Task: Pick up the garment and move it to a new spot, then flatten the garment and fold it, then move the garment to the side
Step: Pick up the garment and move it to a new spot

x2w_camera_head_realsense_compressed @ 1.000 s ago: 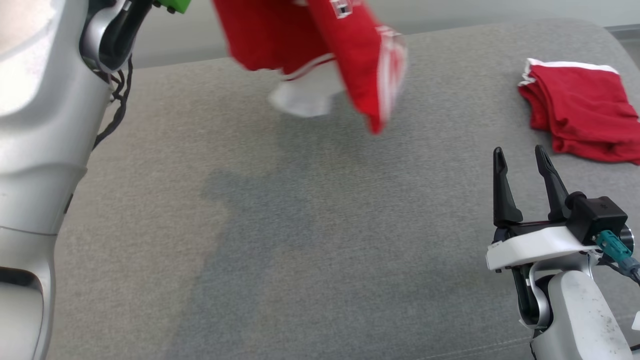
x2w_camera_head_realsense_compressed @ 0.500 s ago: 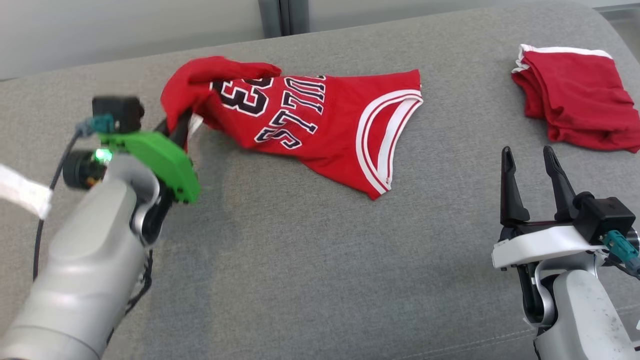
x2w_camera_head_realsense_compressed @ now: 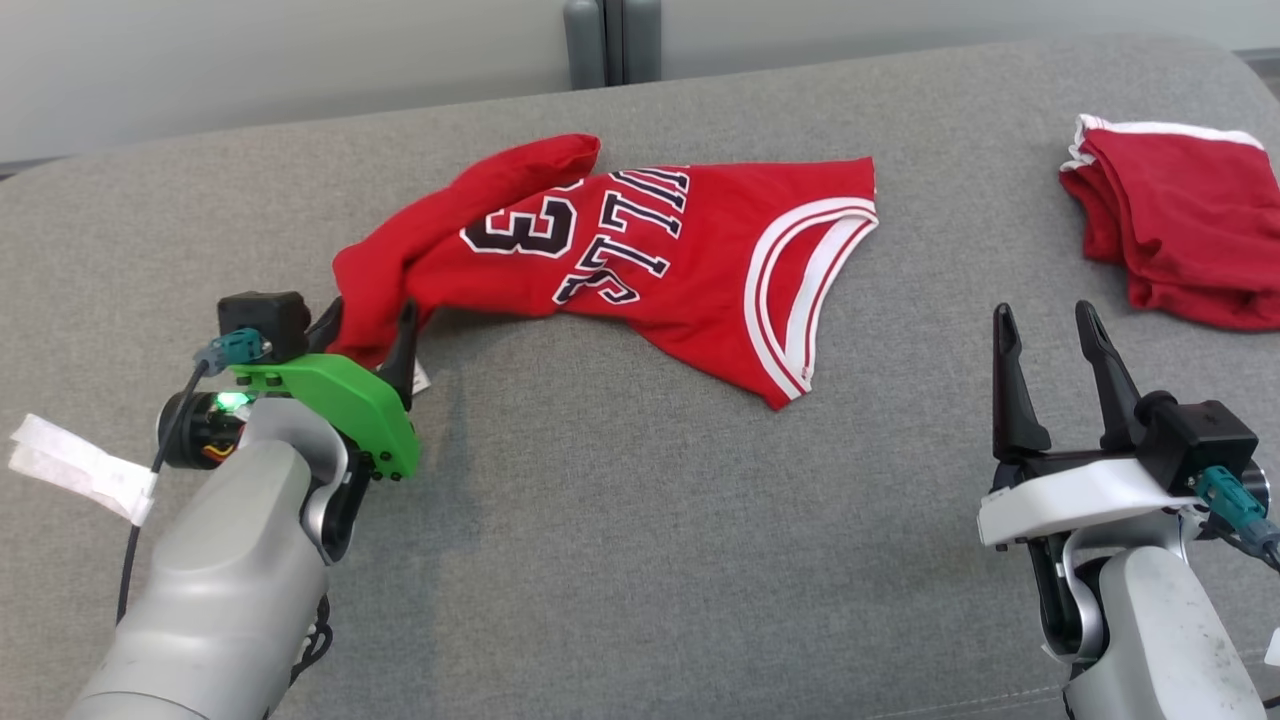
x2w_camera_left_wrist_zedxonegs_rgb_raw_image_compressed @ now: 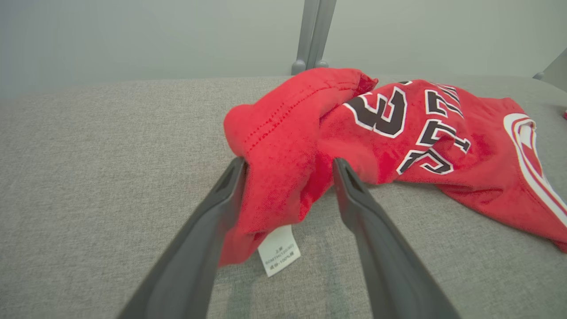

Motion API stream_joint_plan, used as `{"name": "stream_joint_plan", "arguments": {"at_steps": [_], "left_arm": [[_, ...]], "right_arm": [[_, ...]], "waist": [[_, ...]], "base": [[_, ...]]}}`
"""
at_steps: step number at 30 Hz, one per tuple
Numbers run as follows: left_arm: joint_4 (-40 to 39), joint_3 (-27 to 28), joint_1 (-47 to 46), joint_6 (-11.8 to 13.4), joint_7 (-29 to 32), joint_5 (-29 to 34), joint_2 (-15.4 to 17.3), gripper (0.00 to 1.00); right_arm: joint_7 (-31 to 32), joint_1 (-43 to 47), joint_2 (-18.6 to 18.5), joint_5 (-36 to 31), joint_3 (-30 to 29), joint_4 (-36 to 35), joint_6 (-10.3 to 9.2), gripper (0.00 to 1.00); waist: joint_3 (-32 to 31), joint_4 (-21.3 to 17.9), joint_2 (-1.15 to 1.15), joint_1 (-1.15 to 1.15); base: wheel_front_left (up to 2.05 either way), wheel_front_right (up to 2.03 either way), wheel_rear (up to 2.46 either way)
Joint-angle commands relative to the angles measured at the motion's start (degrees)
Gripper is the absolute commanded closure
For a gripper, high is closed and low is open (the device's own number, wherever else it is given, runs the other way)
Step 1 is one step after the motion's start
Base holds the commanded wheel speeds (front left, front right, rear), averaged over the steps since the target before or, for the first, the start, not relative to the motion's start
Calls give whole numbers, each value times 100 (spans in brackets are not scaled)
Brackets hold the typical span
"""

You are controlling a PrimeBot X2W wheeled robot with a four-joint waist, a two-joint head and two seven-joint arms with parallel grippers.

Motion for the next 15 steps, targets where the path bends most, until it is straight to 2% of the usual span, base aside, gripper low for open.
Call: {"name": "stream_joint_plan", "arguments": {"at_steps": [1,7,11,15], "left_arm": [[22,-28,79,-20,-101,90,-23,0],[-179,40,285,-51,-323,218,29,0],[-688,348,573,151,-354,404,128,0],[-1579,859,1225,422,-352,698,127,0]], "right_arm": [[-24,86,-13,-20,-8,31,-9,0],[-24,284,-13,-93,-91,72,-9,0],[-22,448,-13,-147,-179,76,-9,0],[-21,605,-13,-167,-223,47,-9,0]], "waist": [[-146,62,0,0],[-550,187,0,0],[-793,286,0,0],[-927,370,0,0]], "base": [[0,0,0],[0,0,0],[0,0,0],[0,0,0]]}}
